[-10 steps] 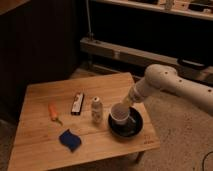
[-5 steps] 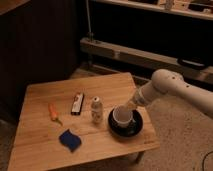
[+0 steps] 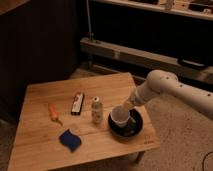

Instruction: Place the ceramic cup in the ceramic bowl

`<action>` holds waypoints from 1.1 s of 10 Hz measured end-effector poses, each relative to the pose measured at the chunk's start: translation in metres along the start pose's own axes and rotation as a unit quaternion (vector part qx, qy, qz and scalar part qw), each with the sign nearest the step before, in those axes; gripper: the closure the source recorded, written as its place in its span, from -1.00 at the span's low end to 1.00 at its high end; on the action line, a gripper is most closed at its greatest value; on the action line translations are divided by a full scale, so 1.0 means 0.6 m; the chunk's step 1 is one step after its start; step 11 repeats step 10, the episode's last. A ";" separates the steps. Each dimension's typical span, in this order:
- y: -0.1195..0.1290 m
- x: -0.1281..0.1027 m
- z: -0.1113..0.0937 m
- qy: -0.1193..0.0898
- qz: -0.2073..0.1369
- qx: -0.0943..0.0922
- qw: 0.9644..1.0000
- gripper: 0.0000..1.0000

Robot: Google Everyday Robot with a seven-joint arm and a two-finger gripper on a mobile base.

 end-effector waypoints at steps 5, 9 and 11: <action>-0.002 0.020 0.018 0.032 0.018 0.004 0.999 -0.60; 0.000 0.043 0.027 0.025 0.030 0.004 0.999 -0.60; 0.003 0.039 0.022 0.010 0.020 0.006 1.000 -0.60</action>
